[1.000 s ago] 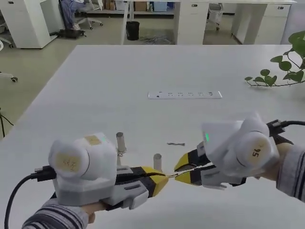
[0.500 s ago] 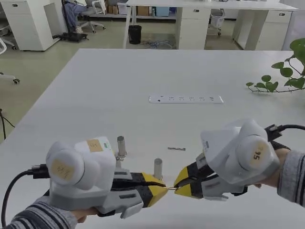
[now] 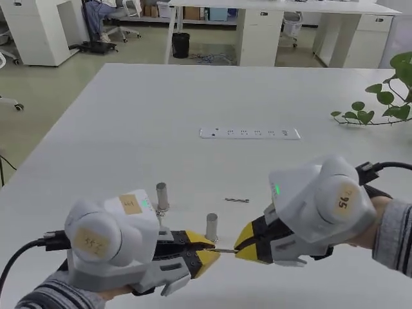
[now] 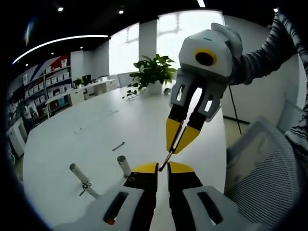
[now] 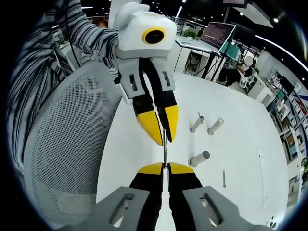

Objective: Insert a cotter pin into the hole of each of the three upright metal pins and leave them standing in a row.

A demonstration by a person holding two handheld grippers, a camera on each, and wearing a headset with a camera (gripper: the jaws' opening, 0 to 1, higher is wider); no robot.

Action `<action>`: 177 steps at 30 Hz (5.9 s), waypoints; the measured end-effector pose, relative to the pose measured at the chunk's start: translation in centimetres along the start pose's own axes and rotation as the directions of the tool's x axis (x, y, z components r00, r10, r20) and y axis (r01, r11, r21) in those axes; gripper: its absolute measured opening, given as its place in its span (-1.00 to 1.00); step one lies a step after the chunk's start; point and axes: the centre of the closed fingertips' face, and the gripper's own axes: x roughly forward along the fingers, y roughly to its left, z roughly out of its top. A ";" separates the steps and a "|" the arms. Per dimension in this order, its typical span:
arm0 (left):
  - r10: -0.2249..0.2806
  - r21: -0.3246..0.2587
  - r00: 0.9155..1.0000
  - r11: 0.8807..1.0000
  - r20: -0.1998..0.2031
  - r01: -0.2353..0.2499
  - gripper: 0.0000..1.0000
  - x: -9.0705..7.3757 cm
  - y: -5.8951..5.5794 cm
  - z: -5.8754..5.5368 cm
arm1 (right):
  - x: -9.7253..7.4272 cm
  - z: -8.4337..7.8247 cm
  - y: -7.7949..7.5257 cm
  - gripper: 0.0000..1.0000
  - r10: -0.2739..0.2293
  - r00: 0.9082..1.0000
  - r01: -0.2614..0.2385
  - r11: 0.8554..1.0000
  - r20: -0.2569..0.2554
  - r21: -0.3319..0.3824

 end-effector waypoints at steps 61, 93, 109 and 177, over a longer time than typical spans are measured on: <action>0.373 -0.294 0.925 0.878 -0.073 -0.378 -0.67 8.2 8.7 -5.4 | 4.3 -6.7 -8.3 -1.00 -0.087 0.988 0.092 0.995 -0.124 0.031; 0.401 -0.324 0.912 0.854 -0.091 -0.408 -0.80 8.5 8.7 -6.1 | 5.7 -3.8 -7.8 -1.00 -0.072 0.994 0.071 0.997 -0.078 -0.013; 0.411 -0.334 0.906 0.844 -0.098 -0.419 -0.80 8.6 8.8 -6.3 | 6.3 -3.5 -8.0 -1.00 -0.083 0.994 0.087 0.995 -0.071 0.049; 0.407 -0.250 0.912 0.878 -0.053 -0.407 -0.52 -1.0 5.8 -4.0 | 6.1 1.2 -11.7 -0.65 -0.191 0.970 0.106 0.886 0.149 0.452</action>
